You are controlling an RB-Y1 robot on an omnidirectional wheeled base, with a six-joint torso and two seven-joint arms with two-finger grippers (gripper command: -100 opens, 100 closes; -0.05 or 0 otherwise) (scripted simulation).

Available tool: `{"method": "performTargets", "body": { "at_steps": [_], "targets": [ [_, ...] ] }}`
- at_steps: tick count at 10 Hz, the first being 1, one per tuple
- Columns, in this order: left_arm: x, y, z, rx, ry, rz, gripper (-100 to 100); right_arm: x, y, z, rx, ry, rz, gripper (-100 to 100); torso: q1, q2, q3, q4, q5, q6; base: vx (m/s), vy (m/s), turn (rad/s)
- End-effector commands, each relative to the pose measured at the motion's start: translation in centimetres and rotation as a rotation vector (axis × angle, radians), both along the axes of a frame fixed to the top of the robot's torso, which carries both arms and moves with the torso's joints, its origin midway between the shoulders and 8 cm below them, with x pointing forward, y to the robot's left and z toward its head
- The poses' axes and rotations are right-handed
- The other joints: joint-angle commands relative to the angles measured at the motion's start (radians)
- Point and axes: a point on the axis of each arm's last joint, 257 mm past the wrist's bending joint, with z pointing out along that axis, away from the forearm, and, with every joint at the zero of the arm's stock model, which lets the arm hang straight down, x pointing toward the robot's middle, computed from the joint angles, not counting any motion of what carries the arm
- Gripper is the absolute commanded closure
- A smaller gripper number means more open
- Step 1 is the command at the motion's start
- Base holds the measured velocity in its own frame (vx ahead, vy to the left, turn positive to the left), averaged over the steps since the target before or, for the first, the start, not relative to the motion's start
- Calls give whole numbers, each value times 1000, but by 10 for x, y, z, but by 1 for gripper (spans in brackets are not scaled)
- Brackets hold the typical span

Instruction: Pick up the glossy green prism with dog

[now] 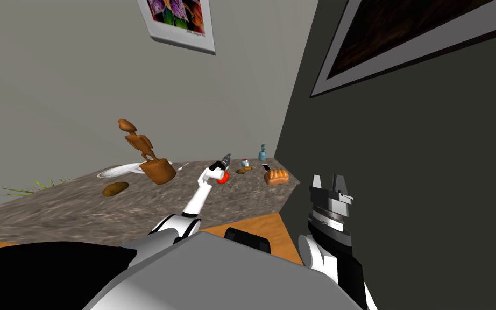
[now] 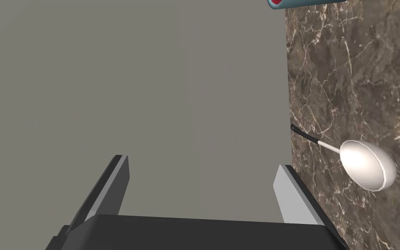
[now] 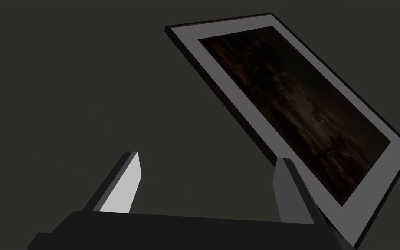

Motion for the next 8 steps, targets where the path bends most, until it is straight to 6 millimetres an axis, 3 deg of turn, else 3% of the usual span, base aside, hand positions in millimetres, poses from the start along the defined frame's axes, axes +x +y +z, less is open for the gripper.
{"method": "performTargets", "body": {
  "at_steps": [1, 8],
  "targets": [
    [1, 4, -2, -4, 24, 7, -100, 0, 0, 0, 0, 0, 0, 0, 0, 0, 0, 0, 0, 0, -9, -2, -43],
    [10, 28, 4, -41, 133, 54, -100, 0, 0, 0, 0, 0, 0, 0, 0, 0, 0, 0, 0, 0, -5, -6, -62]
  ]
}}
